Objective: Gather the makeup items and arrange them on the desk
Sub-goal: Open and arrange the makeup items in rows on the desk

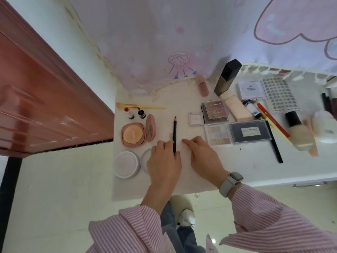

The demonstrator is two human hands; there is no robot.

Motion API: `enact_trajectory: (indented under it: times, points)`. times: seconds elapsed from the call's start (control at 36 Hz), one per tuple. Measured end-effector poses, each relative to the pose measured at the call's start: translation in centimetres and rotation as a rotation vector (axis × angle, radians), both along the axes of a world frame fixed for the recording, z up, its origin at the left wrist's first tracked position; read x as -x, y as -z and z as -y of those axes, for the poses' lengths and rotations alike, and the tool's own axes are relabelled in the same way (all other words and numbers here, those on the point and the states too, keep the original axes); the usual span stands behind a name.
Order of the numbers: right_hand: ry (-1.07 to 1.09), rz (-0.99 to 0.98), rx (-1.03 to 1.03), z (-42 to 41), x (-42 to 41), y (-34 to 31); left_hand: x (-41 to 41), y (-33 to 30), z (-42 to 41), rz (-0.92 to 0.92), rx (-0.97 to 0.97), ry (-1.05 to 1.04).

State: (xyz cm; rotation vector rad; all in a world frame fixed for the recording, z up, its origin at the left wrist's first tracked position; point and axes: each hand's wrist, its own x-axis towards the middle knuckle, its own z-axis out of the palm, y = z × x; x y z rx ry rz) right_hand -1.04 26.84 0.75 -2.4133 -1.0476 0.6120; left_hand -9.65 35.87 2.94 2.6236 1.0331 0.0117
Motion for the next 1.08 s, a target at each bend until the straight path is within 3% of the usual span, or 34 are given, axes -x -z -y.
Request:
enact_trajectory:
  times: [0.08, 0.17, 0.5, 0.61, 0.69, 0.81, 0.97, 1.08]
  points:
    - [-0.096, 0.071, 0.073, -0.6, -0.4, -0.2, 1.3, 1.5, 0.3, 0.072, -0.192, 0.136]
    - [-0.138, 0.100, 0.092, -1.1, -0.7, -0.3, 2.2, 2.7, 0.3, 0.061, -0.251, 0.188]
    - [-0.257, 0.175, 0.151, -2.2, -1.8, -0.2, 1.5, 3.3, -0.2, 0.044, -0.203, 0.133]
    - [-0.167, 0.224, 0.045, -1.9, -2.4, -0.7, 1.6, 3.5, -0.4, 0.010, -0.198, 0.144]
    - [-0.047, 0.427, -0.044, -1.8, -3.9, -0.6, 1.5, 3.6, -0.5, -0.013, -0.230, 0.180]
    - [-0.038, 0.547, 0.130, -2.3, -6.3, -0.7, 1.5, 3.7, -0.5, -0.011, -0.213, 0.184]
    - [-0.245, 0.582, 0.223, -2.9, -8.3, -0.6, 2.0, 3.6, -0.8, 0.032, -0.181, 0.177]
    - [-0.176, 0.400, 0.076, -2.4, -7.5, -1.6, 2.3, 2.7, -0.7, 0.237, -0.076, 0.161]
